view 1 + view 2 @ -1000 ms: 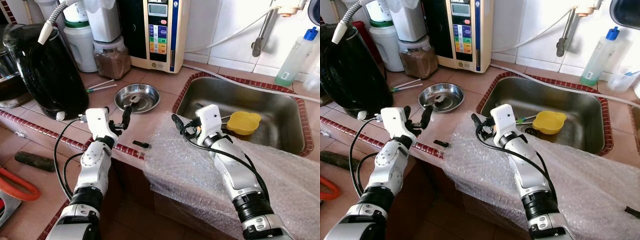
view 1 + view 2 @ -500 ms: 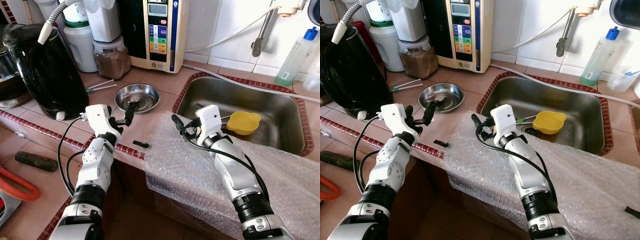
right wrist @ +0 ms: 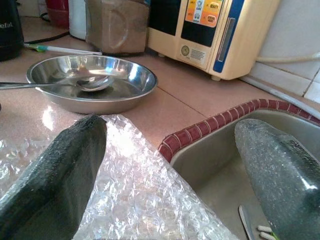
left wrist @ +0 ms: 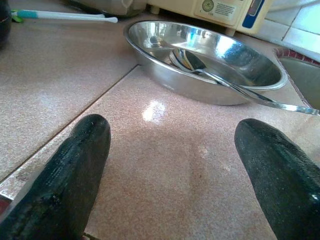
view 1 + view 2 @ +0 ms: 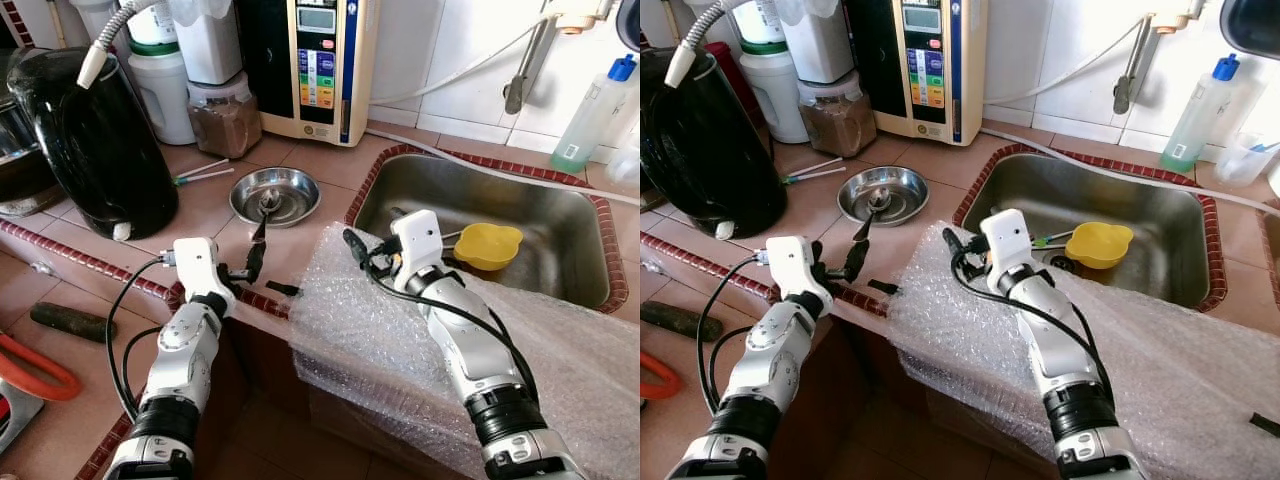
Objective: Kitchen organization
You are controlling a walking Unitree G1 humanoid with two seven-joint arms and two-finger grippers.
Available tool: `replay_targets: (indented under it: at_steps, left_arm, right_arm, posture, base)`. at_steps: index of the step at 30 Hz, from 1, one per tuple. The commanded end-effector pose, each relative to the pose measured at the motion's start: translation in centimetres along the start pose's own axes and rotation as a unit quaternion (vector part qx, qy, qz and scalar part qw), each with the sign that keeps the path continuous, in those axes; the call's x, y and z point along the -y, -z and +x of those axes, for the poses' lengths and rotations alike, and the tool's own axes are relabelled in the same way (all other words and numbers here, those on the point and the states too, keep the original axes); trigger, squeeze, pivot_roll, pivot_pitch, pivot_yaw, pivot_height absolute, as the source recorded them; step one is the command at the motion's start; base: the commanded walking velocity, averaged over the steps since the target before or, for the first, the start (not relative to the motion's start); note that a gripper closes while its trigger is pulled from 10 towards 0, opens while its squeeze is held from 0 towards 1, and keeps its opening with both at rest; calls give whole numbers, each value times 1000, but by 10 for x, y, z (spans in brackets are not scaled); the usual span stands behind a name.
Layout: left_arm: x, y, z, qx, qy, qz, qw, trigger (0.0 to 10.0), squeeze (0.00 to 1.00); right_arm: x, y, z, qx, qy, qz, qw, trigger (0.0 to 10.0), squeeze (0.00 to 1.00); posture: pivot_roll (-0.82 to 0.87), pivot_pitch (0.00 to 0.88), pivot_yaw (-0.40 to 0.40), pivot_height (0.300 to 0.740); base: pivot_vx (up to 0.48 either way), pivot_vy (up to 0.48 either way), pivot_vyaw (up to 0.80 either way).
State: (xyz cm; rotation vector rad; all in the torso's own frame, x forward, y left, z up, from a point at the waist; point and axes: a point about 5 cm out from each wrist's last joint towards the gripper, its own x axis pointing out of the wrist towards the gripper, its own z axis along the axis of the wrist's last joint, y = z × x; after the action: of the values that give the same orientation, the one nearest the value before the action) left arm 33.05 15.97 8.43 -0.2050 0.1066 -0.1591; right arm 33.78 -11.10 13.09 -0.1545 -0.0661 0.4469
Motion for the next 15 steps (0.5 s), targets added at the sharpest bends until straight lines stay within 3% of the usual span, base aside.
replay_targets:
  at_steps: [1,9,10,11,12,14,15]
  left_arm:
    - [4,1,0,-12,10,15,1000,10000,1000]
    - [15,-1,-3,-22,30,22,999,10000,1000]
    - [17,-2,-4,-24,39,30,998,10000,780]
    - [19,-3,-4,-24,46,36,998,10000,463]
    - [20,-4,-4,-25,51,38,998,10000,282]
    - [21,-5,-4,-25,54,39,997,10000,282]
    - [20,-5,-3,-25,53,35,998,10000,0]
  right_arm:
    - [-1,-1,3,-1,-4,-3,1000,10000,565]
    - [-1,-1,3,-1,-4,-3,1000,10000,561]
    - [-1,-1,3,-1,-3,-3,1000,10000,561]
    - [-1,-1,3,-1,-3,-3,1000,10000,565]
    - [-1,-1,3,-1,-3,-3,1000,10000,561]
    - [-1,-1,3,-1,-3,-3,1000,10000,561]
    - [-2,-1,3,0,-4,-2,1000,10000,561]
  posture:
    - [41,0,50,740]
    - [42,0,52,740]
    - [44,0,52,740]
    - [46,0,51,740]
    - [48,0,51,740]
    - [48,0,51,740]
    - [47,0,50,740]
  base:
    - [0,0,0]
    - [0,0,0]
    - [0,0,0]
    - [0,0,0]
    - [0,0,0]
    - [0,0,0]
    - [0,0,0]
